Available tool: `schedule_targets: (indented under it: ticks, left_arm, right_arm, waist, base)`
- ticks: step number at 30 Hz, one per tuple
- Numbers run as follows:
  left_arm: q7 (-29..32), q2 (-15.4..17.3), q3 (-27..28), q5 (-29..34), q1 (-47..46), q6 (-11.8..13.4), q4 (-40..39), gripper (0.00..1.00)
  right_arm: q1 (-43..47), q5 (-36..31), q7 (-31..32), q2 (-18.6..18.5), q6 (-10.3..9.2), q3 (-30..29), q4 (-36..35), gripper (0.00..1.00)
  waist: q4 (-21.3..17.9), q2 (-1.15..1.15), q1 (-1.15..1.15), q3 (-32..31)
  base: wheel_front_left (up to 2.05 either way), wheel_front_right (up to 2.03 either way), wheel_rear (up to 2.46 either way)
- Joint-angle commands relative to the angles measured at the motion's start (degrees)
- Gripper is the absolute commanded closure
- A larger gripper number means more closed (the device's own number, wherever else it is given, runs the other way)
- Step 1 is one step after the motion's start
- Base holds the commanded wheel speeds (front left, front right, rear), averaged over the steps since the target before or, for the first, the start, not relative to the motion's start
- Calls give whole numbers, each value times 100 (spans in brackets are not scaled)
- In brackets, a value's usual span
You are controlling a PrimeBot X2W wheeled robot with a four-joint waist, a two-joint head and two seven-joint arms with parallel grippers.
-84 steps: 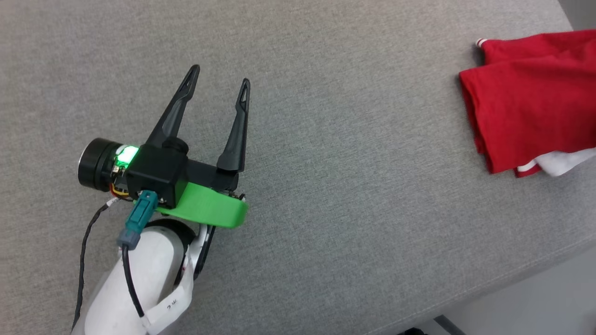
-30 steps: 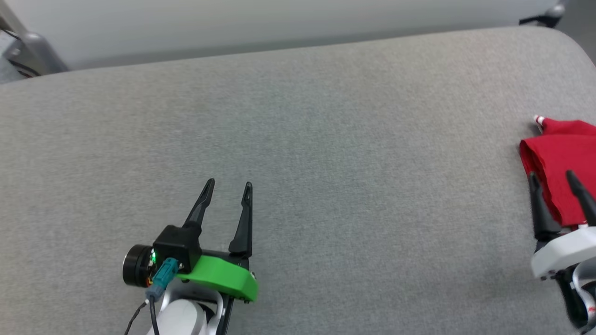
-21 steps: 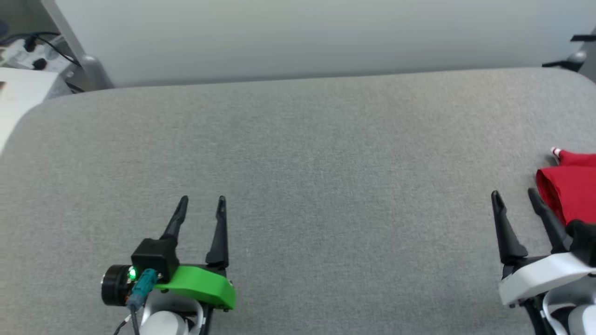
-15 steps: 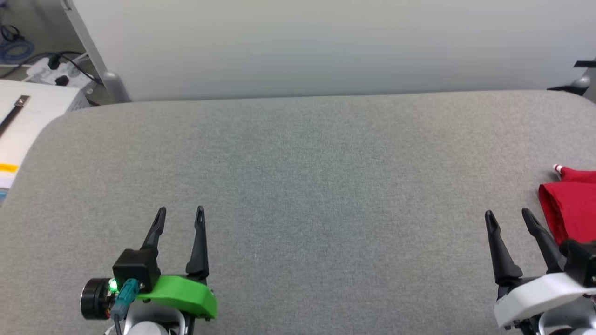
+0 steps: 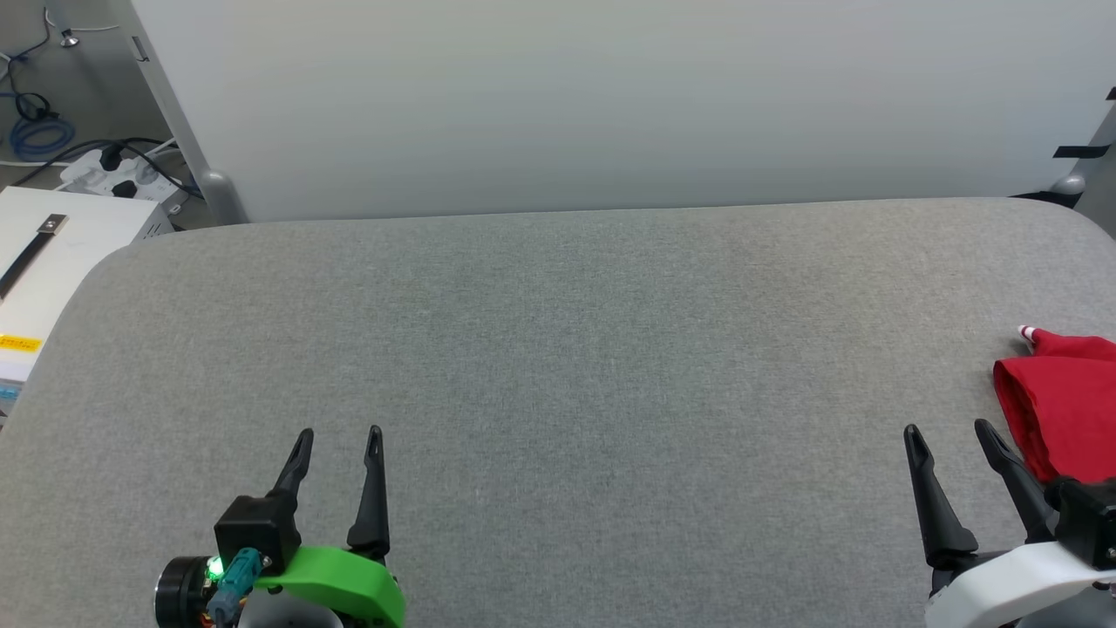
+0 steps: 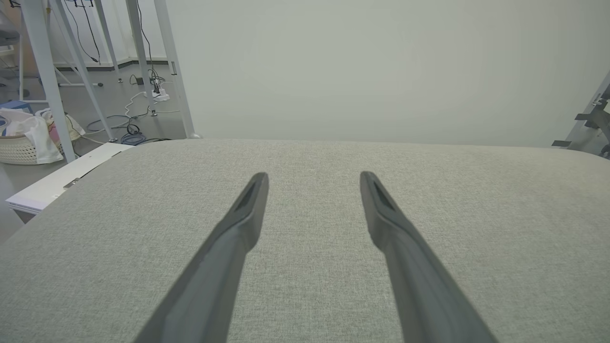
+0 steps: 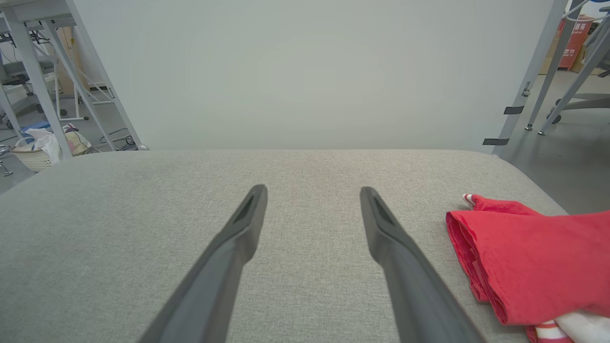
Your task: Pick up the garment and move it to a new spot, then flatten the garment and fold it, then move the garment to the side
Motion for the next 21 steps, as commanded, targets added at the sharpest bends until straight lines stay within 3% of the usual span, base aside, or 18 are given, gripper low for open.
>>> schedule_targets:
  ticks: [1,15,16,21]
  left_arm:
    - [-21,-21,-21,5,68,-27,17,0]
    - [-29,-45,-74,31,-21,-25,71,0]
    - [3,-17,-69,-1,-4,-8,48,100]
    - [26,-34,-42,32,-4,-23,33,100]
  right_arm:
    - [42,-34,31,13,-4,-16,-52,0]
    - [19,-58,74,20,-4,-4,-132,0]
    - [2,-25,62,19,0,5,-86,100]
    - [-14,-43,54,24,0,12,-57,100]
  waist:
    - [11,0,1,9]
    - [74,0,1,77]
    - [73,0,1,75]
    - [75,0,1,77]
  base:
    - [0,0,0]
    - [0,0,0]
    - [0,0,0]
    - [0,0,0]
